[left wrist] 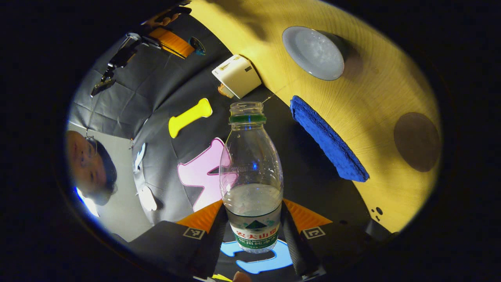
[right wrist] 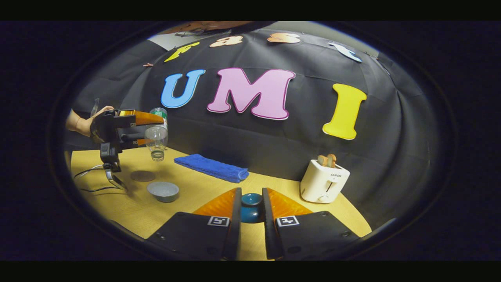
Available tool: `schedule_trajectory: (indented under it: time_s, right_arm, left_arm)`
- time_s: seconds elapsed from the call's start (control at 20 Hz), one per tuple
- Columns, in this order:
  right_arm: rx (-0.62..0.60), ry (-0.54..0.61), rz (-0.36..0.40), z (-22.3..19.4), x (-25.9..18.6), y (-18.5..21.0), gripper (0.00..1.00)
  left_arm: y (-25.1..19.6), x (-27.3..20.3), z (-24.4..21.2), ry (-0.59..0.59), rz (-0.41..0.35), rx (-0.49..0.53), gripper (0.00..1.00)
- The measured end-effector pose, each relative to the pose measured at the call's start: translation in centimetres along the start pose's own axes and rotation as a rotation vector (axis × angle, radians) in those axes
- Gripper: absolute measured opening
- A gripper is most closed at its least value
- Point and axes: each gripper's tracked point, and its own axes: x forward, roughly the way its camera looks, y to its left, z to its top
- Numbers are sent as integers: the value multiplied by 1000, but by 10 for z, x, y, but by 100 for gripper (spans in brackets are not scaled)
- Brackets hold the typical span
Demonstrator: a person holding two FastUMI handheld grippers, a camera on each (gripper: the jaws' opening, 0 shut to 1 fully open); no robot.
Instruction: Open the teacup lid with one hand, grasp the water bottle and pour water into the teacup with the other hand; after pouring, place the water bottle on the coaster and then close the teacup lid.
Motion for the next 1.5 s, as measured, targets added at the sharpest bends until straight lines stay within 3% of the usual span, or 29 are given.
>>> schedule_trajectory:
  time_s: [0.2,0.25,0.55,0.6,0.65,0.8,0.85,0.9,1.05,1.15,1.25,1.5]
  right_arm:
    - [1,5,4,-2,1,3,29]
    - [0,9,5,-2,2,3,34]
    - [-1,14,14,-3,5,10,34]
    - [-3,16,17,-4,5,12,29]
    - [-5,15,20,-2,7,14,34]
    - [-7,17,31,-2,9,19,34]
    - [-8,17,34,-3,10,21,24]
    - [-8,17,37,-3,9,23,29]
    - [-13,16,43,1,14,27,29]
    - [-19,15,48,0,13,28,34]
    - [-18,17,51,1,14,30,24]
    - [-10,21,56,0,17,32,34]
  left_arm:
    - [-19,-5,-6,58,-90,-166,75]
    - [-28,-6,-6,76,-132,-257,75]
    - [-68,-35,4,217,-313,-908,75]
    - [-73,-41,7,241,-326,-1033,75]
    - [-78,-44,9,272,-334,-1144,75]
    - [-84,-51,11,326,-341,-1551,75]
    - [-79,-50,11,329,-329,-1690,75]
    - [-77,-49,11,327,-310,-1817,75]
    - [-75,-48,5,346,-236,-2105,75]
    - [-87,-47,2,382,-207,-2174,75]
    - [-96,-49,6,393,-206,-2205,76]
    - [-108,-47,11,430,-210,-2227,78]
